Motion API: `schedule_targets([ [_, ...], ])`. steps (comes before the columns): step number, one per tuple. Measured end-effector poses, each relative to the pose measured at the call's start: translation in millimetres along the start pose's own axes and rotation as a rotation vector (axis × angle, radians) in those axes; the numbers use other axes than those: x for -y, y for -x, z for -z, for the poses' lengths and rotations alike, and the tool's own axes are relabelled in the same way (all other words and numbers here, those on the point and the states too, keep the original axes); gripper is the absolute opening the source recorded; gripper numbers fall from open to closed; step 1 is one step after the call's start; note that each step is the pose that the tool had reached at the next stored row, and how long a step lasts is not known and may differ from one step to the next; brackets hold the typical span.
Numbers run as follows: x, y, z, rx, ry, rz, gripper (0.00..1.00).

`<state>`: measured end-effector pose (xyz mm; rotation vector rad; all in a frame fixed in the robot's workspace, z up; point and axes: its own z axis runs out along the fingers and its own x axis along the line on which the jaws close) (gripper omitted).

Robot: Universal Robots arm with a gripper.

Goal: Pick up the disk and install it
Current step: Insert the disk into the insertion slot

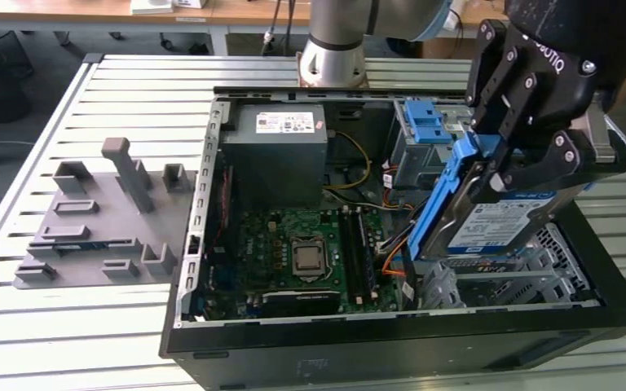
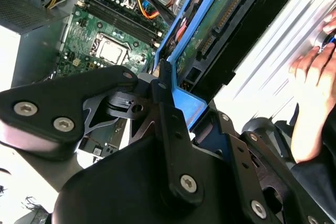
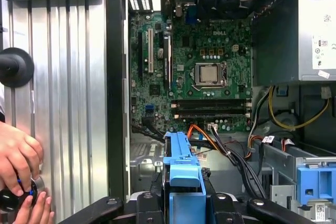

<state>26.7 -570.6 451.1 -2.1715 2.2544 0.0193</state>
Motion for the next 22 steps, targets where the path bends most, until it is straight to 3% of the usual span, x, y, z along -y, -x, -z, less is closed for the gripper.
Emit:
schedule_targets([
  [20,21.2,0.7,-5.0,-0.0001,0.0004,0.009,0.36],
  [22,27.9,0.9,-6.5,-0.0001,0.0004,0.009,0.36],
])
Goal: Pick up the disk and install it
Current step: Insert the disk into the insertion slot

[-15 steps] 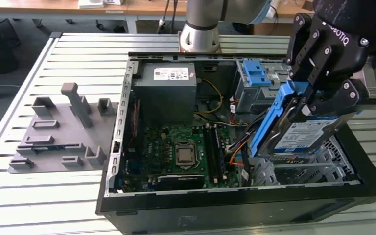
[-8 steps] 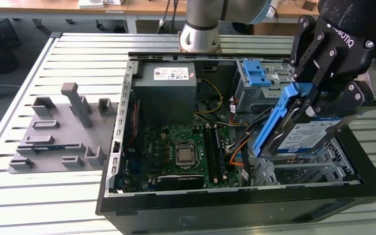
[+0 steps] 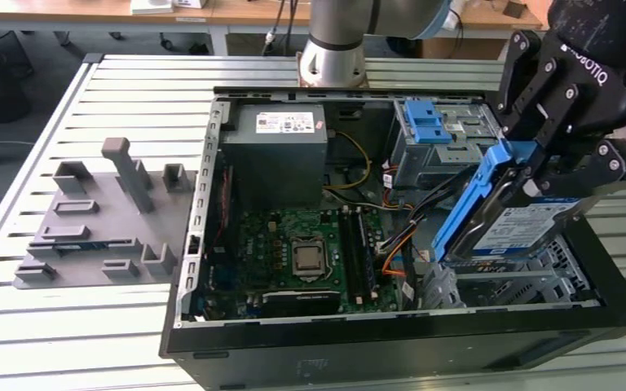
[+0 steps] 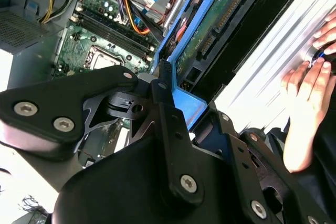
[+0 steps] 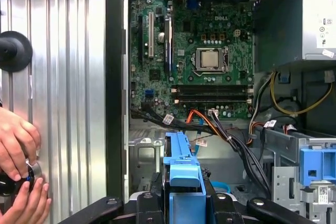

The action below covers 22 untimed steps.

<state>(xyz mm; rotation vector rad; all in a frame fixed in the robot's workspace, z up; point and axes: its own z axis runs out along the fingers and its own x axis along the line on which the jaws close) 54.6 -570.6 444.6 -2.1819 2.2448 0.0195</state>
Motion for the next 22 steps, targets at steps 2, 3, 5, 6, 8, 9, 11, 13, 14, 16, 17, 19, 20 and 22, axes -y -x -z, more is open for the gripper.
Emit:
schedule_targets([
  [2,2.6,0.1,-0.3,0.0000,0.0000,0.000,0.36],
  [3,3.9,0.1,-0.5,0.0001,0.0000,0.000,0.36],
  [5,6.6,0.2,-0.8,0.0002,0.0000,0.000,0.36],
  [6,8.0,0.2,-1.0,0.0002,0.0000,0.000,0.36],
  [8,11.0,0.3,-1.2,0.0000,0.0001,0.000,0.36],
  [9,12.1,0.4,-1.3,0.0001,0.0001,0.000,0.36],
  [11,14.2,0.4,-1.6,0.0000,0.0000,0.000,0.36],
  [13,15.8,0.4,-1.8,-0.0001,0.0001,0.000,0.36],
  [14,16.0,0.4,-1.8,-0.0002,0.0001,0.000,0.36],
  [16,16.1,0.4,-2.0,-0.0001,0.0004,0.000,0.36],
  [17,16.2,0.4,-2.1,0.0000,0.0004,0.000,0.36],
  [19,16.9,0.5,-2.5,0.0000,0.0004,0.000,0.36],
  [20,17.2,0.4,-2.6,0.0000,0.0005,0.000,0.36],
  [22,17.3,0.1,-3.1,0.0001,0.0005,0.000,0.36],
])
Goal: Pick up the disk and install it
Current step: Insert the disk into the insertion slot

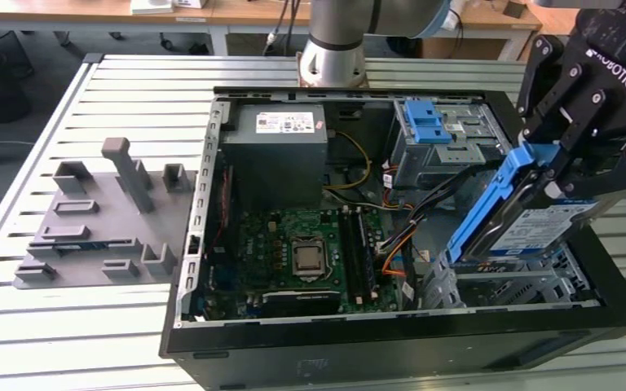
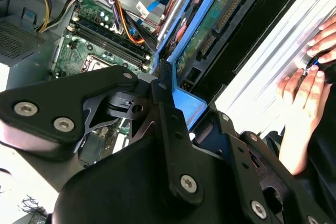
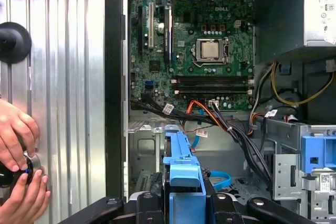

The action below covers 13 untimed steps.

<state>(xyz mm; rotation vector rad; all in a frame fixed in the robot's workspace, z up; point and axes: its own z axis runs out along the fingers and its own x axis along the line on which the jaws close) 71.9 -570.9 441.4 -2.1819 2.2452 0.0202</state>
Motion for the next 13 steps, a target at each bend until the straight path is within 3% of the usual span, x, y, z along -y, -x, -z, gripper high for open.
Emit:
schedule_targets([
  [13,0.1,-1.5,-4.7,-0.0002,0.0000,0.000,0.36],
])
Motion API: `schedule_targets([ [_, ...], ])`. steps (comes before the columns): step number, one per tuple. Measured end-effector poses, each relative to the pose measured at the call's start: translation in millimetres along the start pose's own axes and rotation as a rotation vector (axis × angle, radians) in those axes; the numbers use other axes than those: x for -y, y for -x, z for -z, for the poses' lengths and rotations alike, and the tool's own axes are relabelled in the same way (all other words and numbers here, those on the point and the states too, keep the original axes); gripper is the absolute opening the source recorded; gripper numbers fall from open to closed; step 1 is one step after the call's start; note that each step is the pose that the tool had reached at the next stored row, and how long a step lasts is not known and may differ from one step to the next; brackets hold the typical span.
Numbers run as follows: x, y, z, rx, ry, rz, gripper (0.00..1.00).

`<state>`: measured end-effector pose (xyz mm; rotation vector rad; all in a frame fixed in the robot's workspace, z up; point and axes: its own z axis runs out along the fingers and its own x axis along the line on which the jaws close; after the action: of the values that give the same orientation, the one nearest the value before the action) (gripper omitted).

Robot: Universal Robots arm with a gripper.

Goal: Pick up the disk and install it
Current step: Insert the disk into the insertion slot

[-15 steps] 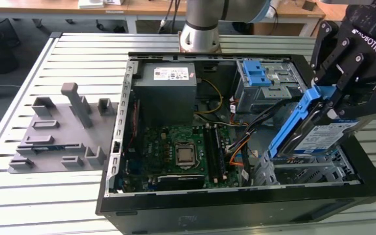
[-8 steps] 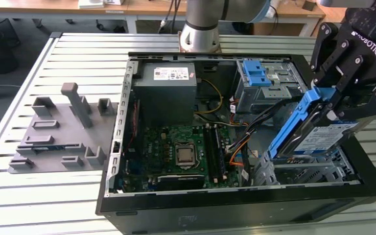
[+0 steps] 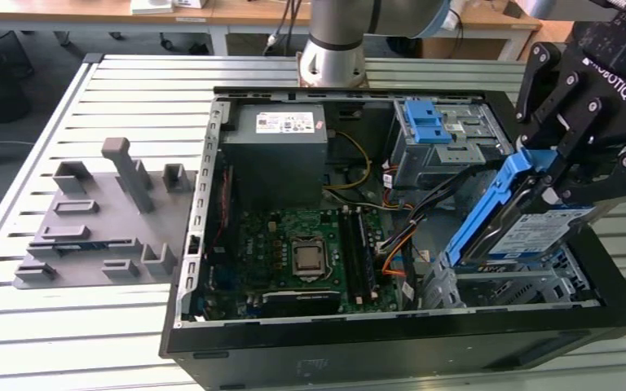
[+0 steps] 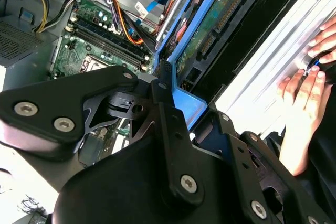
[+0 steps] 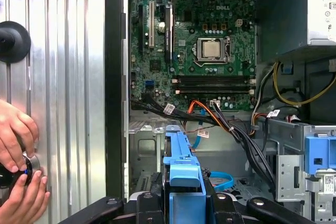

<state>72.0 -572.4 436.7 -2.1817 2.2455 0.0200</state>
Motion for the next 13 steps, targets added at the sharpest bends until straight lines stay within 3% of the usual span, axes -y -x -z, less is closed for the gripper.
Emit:
schedule_targets([
  [13,0.0,-0.8,-5.4,0.0000,-0.0001,-0.004,0.36],
])
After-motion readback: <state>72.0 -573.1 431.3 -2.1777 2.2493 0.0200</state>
